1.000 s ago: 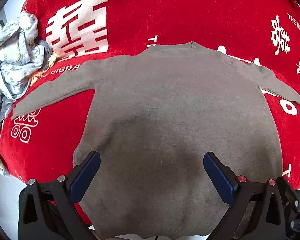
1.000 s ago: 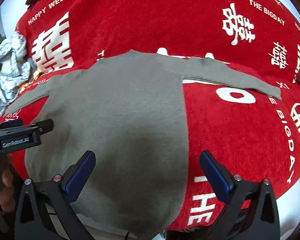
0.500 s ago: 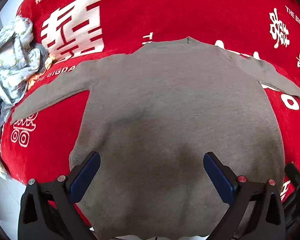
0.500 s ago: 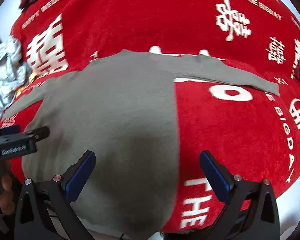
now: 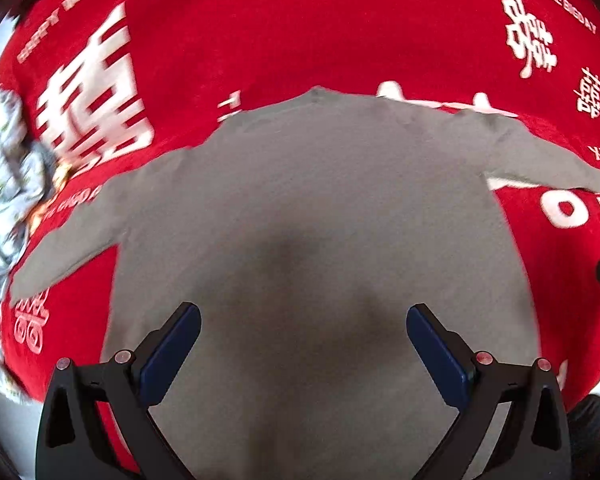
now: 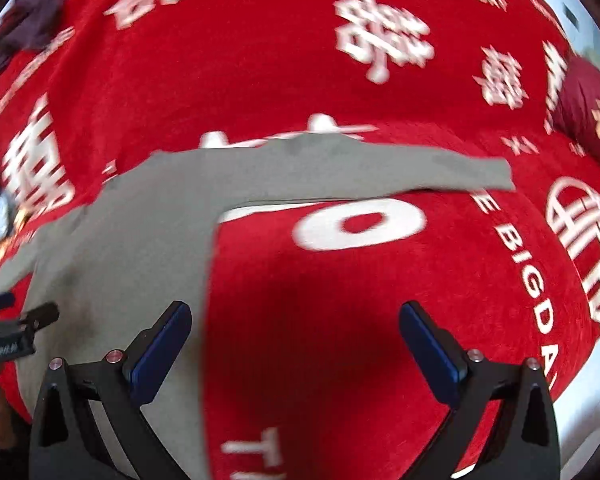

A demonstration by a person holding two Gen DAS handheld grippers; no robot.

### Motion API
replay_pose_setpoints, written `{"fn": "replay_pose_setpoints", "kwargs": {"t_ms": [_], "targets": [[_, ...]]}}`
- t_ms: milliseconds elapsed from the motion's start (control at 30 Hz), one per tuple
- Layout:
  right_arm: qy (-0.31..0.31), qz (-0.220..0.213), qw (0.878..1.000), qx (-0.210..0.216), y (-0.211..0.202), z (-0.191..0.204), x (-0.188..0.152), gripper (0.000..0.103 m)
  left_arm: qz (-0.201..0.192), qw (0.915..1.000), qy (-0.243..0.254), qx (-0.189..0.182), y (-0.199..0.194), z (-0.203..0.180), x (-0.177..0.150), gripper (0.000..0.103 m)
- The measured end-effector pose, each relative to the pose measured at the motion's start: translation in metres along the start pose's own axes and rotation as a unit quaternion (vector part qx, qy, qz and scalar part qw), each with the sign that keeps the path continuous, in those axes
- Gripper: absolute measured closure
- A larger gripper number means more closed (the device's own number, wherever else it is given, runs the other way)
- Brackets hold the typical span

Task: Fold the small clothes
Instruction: 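Grasp the sweater sleeve cuff with the right gripper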

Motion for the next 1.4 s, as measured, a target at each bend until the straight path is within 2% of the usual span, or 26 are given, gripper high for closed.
{"fn": "replay_pose_setpoints", "kwargs": {"t_ms": [67,133,200,267,333,400,633,833,933,967,1000,1033,1067,1100,1133,1200,1267,1333,1367,1400], "targets": [[0.037,0.011,0.999,-0.004,0.015,-0.030,0.014,0.000,0.001,0.9999,0.009,-0.006,0.008,-0.015,0.015,0.000],[0.076,-0.004,0.997,-0.003,0.023,-0.062,0.026,0.000,0.007,0.9997,0.017,-0.017,0.022,-0.033,0.034,0.000],[0.098,-0.007,0.995,-0.021,0.036,-0.093,0.039,0.001,0.013,0.9996,0.022,-0.014,0.037,-0.048,0.050,0.000],[0.120,-0.007,0.993,-0.017,0.051,-0.122,0.052,0.008,0.023,0.9994,0.023,-0.012,0.054,-0.059,0.065,0.000],[0.154,0.001,0.988,0.010,0.068,-0.150,0.062,0.021,0.039,0.9991,0.009,-0.013,0.074,-0.066,0.081,0.000],[0.180,-0.003,0.983,0.031,0.081,-0.168,0.071,0.022,0.059,0.9981,-0.009,-0.017,0.092,-0.070,0.092,0.000],[0.211,-0.040,0.975,0.053,0.119,-0.189,0.106,0.022,0.080,0.9964,-0.026,-0.010,0.131,-0.083,0.113,0.000],[0.226,-0.043,0.972,0.052,0.142,-0.203,0.128,0.022,0.073,0.9962,-0.043,-0.021,0.143,-0.087,0.127,0.000],[0.267,-0.052,0.960,0.061,0.142,-0.215,0.126,0.023,0.075,0.9942,-0.069,-0.035,0.145,-0.079,0.132,0.000],[0.266,-0.053,0.960,0.066,0.142,-0.215,0.125,0.023,0.077,0.9934,-0.077,-0.036,0.146,-0.077,0.133,0.000],[0.248,-0.052,0.965,0.065,0.143,-0.212,0.126,0.028,0.083,0.9924,-0.083,-0.037,0.150,-0.075,0.133,0.000],[0.222,-0.043,0.972,0.069,0.146,-0.207,0.128,0.052,0.088,0.9918,-0.084,-0.038,0.153,-0.076,0.133,0.000],[0.217,-0.031,0.973,0.078,0.150,-0.206,0.128,0.070,0.087,0.9922,-0.082,-0.036,0.154,-0.078,0.134,0.000],[0.222,-0.017,0.971,0.090,0.155,-0.207,0.127,0.096,0.083,0.9929,-0.079,-0.032,0.154,-0.081,0.135,0.000],[0.226,-0.010,0.970,0.095,0.157,-0.208,0.126,0.096,0.082,0.9929,-0.078,-0.036,0.153,-0.084,0.136,0.000],[0.229,-0.032,0.969,0.088,0.146,-0.212,0.126,0.096,0.081,0.9919,-0.084,-0.049,0.150,-0.088,0.141,0.000],[0.222,-0.092,0.967,0.079,0.113,-0.212,0.127,0.096,0.072,0.9913,-0.098,-0.050,0.147,-0.089,0.147,0.000],[0.216,-0.124,0.966,0.067,0.089,-0.209,0.123,0.096,0.081,0.9904,-0.104,-0.042,0.152,-0.091,0.154,0.000],[0.215,-0.127,0.966,0.060,0.085,-0.209,0.120,0.096,0.100,0.9899,-0.097,-0.027,0.161,-0.097,0.153,0.000],[0.215,-0.125,0.967,0.055,0.085,-0.209,0.118,0.096,0.101,0.9913,-0.083,-0.015,0.164,-0.105,0.153,0.000]]}}
Point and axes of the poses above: each gripper's, at about its wrist camera, not at the fingertips, and y roughly the way its jaws point, z to its left, x to its top, the point moved 1 cm from there along y, roughly the way its jaws point, and after that the axes turned 3 degrees about -z, right-handed, at the moved point
